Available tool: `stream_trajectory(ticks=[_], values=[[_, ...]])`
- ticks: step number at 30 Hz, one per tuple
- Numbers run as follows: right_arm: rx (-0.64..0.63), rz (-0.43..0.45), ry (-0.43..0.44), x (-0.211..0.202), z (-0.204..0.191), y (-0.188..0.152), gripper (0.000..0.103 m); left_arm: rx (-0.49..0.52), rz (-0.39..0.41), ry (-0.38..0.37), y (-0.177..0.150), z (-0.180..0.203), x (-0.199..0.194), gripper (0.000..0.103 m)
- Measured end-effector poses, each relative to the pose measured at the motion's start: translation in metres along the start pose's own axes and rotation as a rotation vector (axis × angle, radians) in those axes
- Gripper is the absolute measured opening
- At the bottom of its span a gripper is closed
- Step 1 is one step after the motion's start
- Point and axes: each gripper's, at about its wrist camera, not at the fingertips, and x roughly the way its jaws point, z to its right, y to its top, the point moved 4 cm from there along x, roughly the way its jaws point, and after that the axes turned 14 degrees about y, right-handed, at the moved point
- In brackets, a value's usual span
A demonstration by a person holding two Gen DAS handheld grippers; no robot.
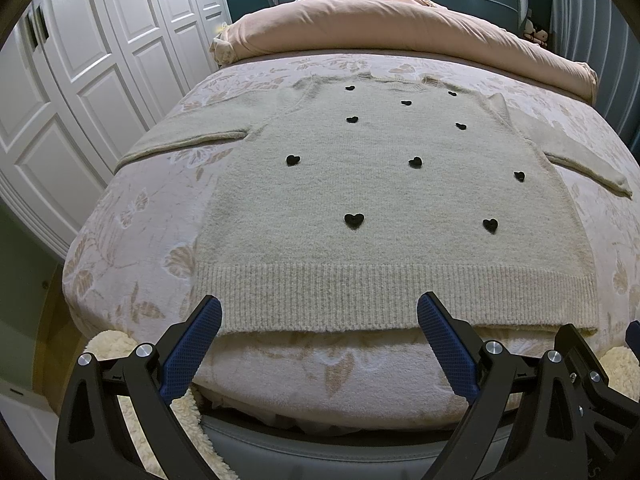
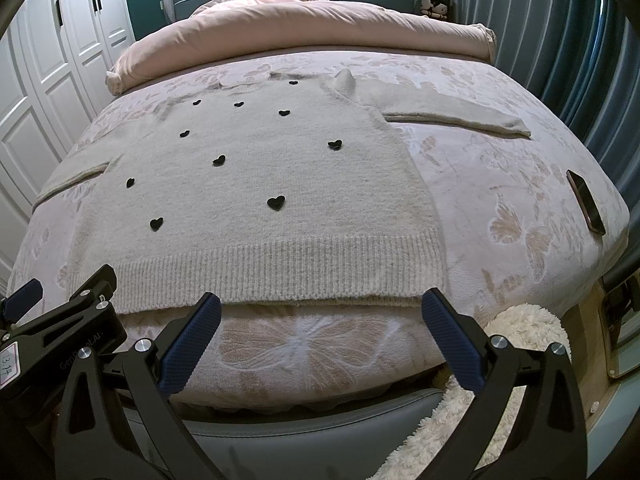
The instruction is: Fold small clothes
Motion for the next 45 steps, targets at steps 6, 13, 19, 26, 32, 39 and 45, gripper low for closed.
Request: stream_trajectory(ticks=[6,13,19,26,32,39,45], values=[[0.000,0.001,0.000,0.000,0.001,0.000,0.098,0.000,0.000,0.000,0.000,0.000,0.000,0.095],[0.003,-0.002,0.001,-0.001,0.002,0.000,0.098,0.001,-0.003,0.001,0.000,-0.001,0.001,0.095],[0.005,-0.002,0.002,-0.002,0.002,0.000,0.098,0.001,-0.002,0.001,0.000,-0.001,0.000,0.095],[0.009,-0.006,0.002,-0.001,0.004,-0.001,0.098,0.001,-0.003,0.001,-0.001,-0.001,0.000,0.095],[0.012,-0.010,0.002,0.003,0.004,-0.001,0.098,0.000,-0.005,0.001,0.000,-0.004,0.000,0.095],[0.007,-0.024,0.028,0.011,0.007,0.000,0.098,0.006,-0.029,-0.032,0.000,-0.006,0.008,0.098],[0.154,-0.012,0.041,0.031,0.078,0.028,0.098,-0.076,-0.067,-0.020,0.018,-0.032,0.033,0.098]])
